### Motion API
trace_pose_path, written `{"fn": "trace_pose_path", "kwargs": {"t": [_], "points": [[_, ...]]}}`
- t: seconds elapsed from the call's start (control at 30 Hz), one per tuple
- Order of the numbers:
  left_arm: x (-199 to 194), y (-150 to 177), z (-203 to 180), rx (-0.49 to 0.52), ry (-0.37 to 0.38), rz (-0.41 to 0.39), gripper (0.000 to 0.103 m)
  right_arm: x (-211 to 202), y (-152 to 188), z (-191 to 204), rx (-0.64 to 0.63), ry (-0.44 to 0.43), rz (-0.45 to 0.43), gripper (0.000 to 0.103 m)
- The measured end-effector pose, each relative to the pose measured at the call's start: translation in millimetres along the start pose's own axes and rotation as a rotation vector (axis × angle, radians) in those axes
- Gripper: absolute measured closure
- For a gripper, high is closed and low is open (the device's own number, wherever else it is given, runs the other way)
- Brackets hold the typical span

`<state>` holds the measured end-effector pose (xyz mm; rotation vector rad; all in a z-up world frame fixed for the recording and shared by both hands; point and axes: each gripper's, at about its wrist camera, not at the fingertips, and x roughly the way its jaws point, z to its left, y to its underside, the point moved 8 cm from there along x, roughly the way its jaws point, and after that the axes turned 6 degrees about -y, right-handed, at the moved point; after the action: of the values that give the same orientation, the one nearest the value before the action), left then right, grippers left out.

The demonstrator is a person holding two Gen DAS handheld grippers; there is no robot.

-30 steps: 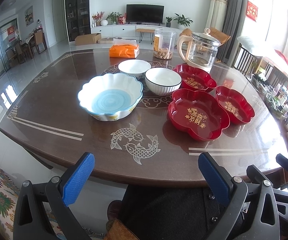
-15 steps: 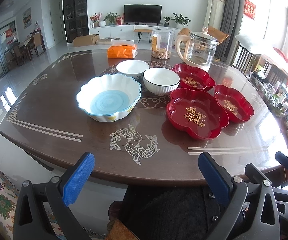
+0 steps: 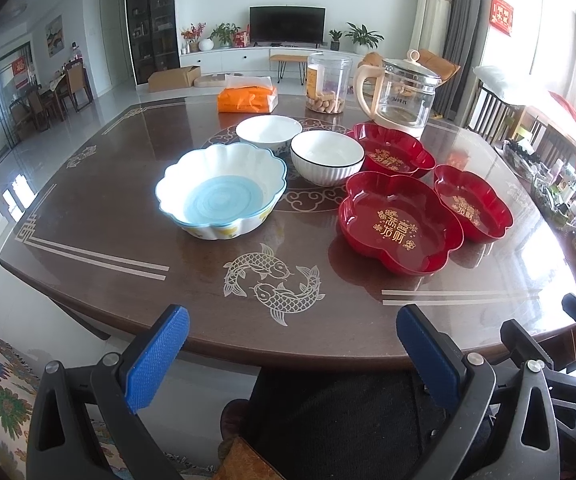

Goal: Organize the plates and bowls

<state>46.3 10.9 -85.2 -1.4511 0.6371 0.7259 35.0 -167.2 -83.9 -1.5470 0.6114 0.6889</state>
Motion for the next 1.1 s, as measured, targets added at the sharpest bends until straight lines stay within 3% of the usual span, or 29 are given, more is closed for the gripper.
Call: {"fn": "trace_pose_path", "kwargs": {"t": [0.8, 1.1], "points": [[11.4, 13.1, 3.8, 0.016, -0.005, 0.068, 0.000, -2.1, 0.0, -8.4, 0.037, -0.012, -0.016, 0.011], [12.9, 12.9, 7.8, -0.049, 0.039, 0.066, 0.000, -2.8, 1.0, -12.2, 0.054, -0.009, -0.017, 0.011]]}}
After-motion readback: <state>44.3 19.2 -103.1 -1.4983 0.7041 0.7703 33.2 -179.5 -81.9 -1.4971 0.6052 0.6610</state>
